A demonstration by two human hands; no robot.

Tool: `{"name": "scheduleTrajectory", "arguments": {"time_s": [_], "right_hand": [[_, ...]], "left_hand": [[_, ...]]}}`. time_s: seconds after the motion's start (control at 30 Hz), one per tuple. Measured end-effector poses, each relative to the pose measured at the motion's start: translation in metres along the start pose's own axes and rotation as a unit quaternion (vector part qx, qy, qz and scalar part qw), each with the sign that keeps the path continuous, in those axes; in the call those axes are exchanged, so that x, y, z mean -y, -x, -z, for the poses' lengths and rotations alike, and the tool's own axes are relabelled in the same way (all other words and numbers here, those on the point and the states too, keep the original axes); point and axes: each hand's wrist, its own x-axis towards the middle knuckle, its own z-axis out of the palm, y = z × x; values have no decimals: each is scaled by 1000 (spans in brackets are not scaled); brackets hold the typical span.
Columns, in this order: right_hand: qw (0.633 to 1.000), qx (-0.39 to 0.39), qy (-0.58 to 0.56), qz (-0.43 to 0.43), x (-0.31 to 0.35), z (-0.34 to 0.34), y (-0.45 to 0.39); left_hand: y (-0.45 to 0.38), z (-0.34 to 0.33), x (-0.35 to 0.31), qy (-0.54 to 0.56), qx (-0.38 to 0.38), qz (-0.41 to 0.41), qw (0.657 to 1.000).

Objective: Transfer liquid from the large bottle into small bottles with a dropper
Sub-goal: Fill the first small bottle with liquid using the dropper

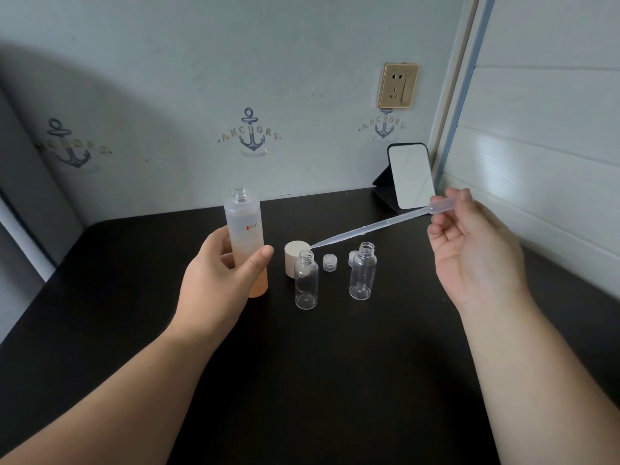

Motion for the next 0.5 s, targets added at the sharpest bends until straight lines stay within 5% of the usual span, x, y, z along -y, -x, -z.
{"name": "scheduleTrajectory", "arguments": {"time_s": [0.2,0.5], "right_hand": [[1000,18,15,9,2,-1,1],[999,30,22,20,2,-2,2]], "left_hand": [[25,14,-13,-21,-145,-135,980],[31,-21,-23,-171,77,-68,980]]}}
